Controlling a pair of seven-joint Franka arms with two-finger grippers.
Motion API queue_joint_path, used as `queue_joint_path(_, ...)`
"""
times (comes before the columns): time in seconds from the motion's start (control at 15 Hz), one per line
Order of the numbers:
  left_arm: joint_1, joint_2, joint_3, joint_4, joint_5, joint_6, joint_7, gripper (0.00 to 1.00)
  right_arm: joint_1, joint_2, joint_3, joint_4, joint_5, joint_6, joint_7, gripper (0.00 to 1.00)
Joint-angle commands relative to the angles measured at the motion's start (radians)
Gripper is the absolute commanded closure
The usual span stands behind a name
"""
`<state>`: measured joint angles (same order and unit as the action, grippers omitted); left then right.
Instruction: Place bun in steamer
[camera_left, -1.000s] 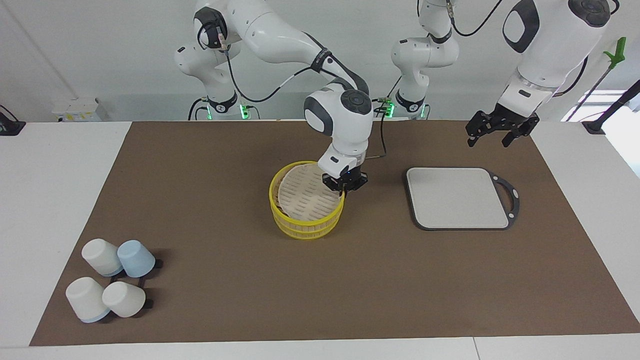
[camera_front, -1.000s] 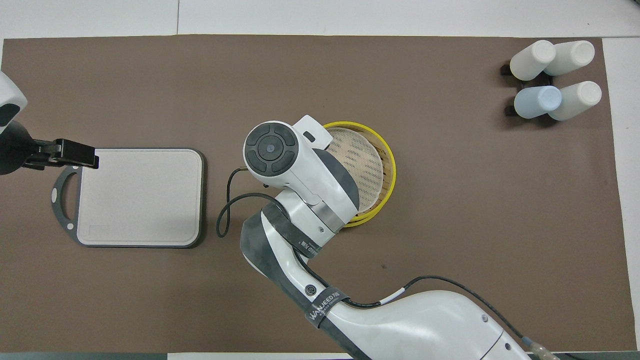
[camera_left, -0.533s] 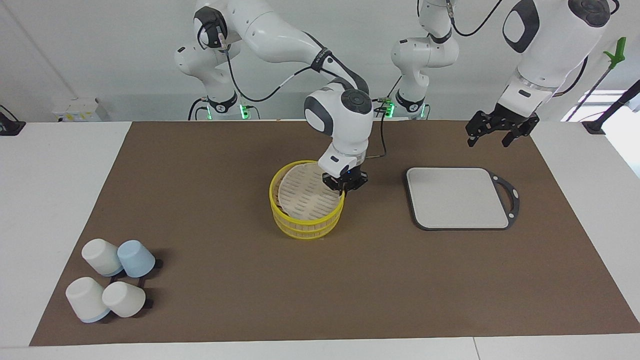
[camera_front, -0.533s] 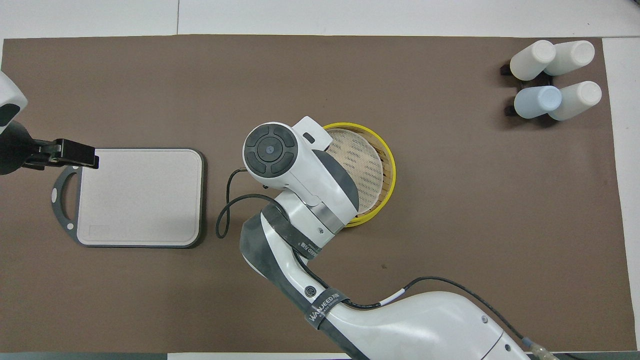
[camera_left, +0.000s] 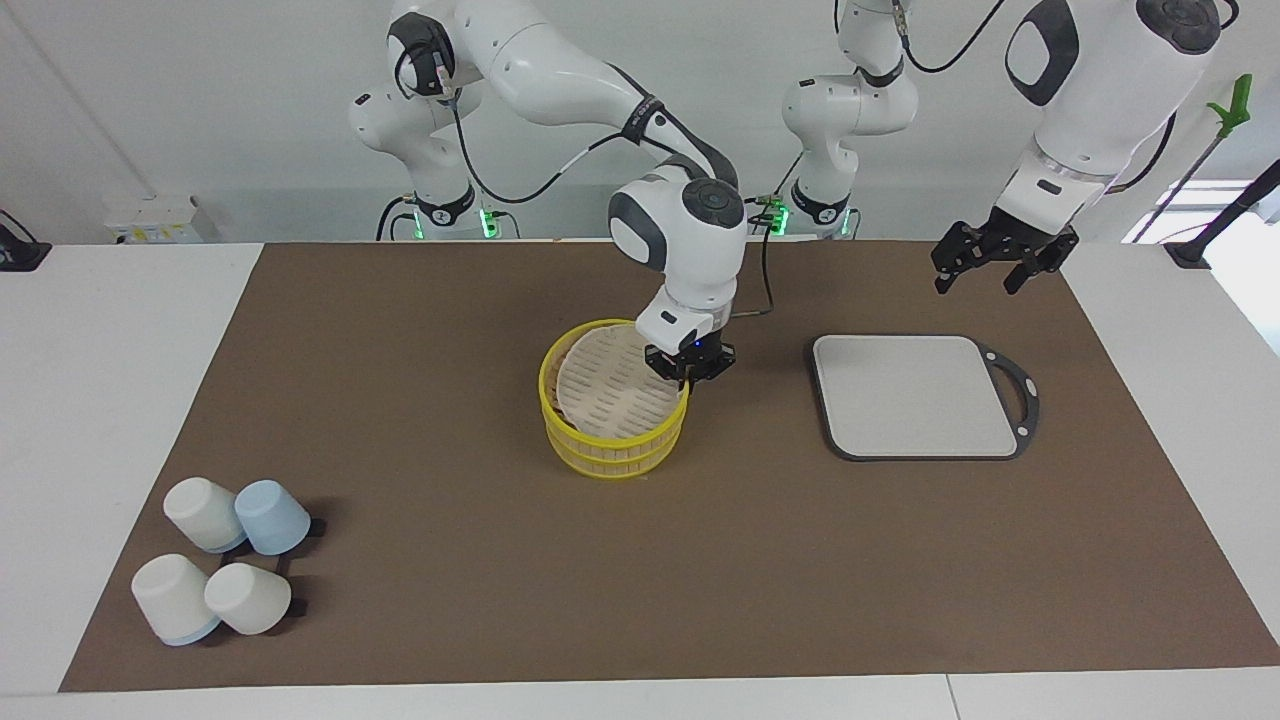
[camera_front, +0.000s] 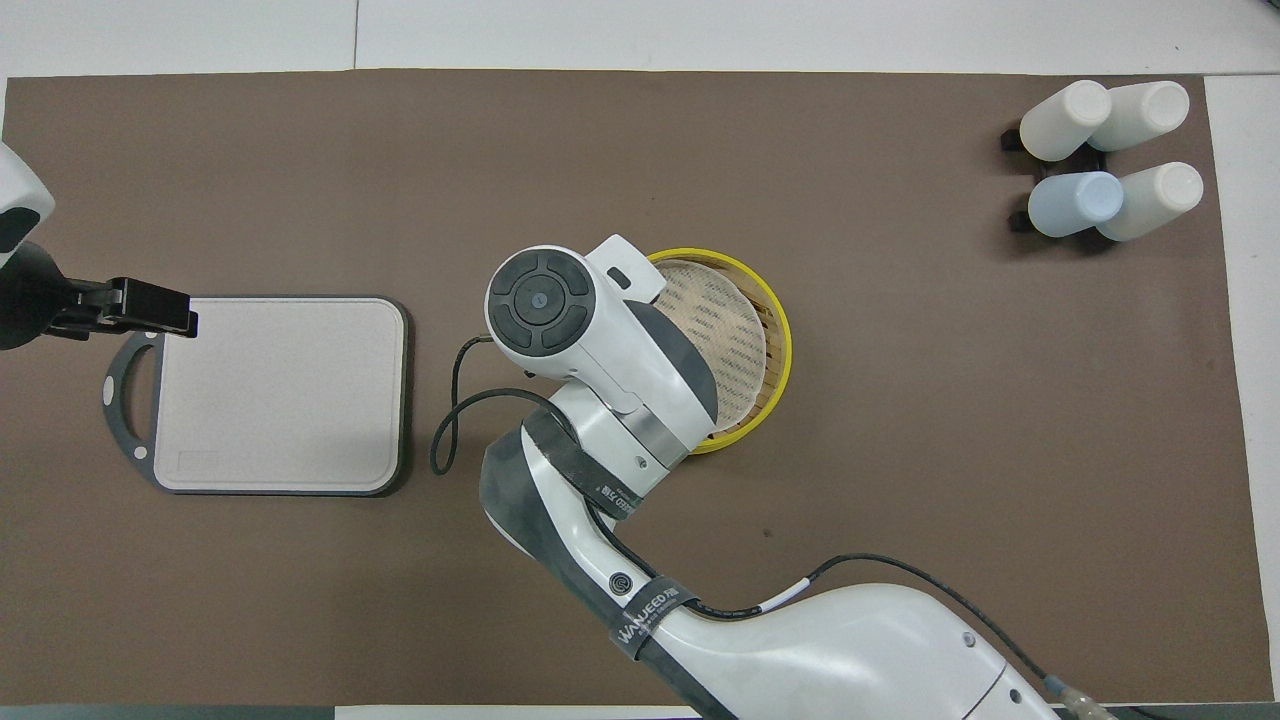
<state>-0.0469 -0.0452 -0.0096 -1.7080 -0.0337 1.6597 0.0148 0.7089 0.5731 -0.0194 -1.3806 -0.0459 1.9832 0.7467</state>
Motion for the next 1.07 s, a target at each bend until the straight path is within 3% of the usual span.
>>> queue_joint_path(0.0, 0.006, -0.019, -0.003, -0.013, -0.018, -0.009, 0.008, 0.0, -0.002, -0.035, 0.002, -0.049, 0.009, 0.012, 0.025, 1.0)
queue_joint_path(0.47, 0.006, -0.019, -0.003, -0.013, -0.018, -0.009, 0.008, 0.0, -0.008, -0.041, 0.004, -0.063, 0.009, 0.02, 0.025, 1.0)
queue_joint_path(0.53, 0.006, -0.019, -0.003, -0.013, -0.018, -0.009, 0.008, 0.0, -0.006, -0.041, 0.003, -0.063, 0.009, 0.022, 0.022, 0.66)
queue_joint_path(0.6, 0.006, -0.019, -0.003, -0.013, -0.018, -0.009, 0.008, 0.0, -0.006, -0.041, 0.002, -0.063, 0.008, 0.025, 0.02, 0.01)
queue_joint_path(1.0, 0.006, -0.021, -0.003, -0.013, -0.018, -0.009, 0.008, 0.0, -0.063, -0.11, 0.002, -0.052, 0.008, 0.006, -0.055, 0.0)
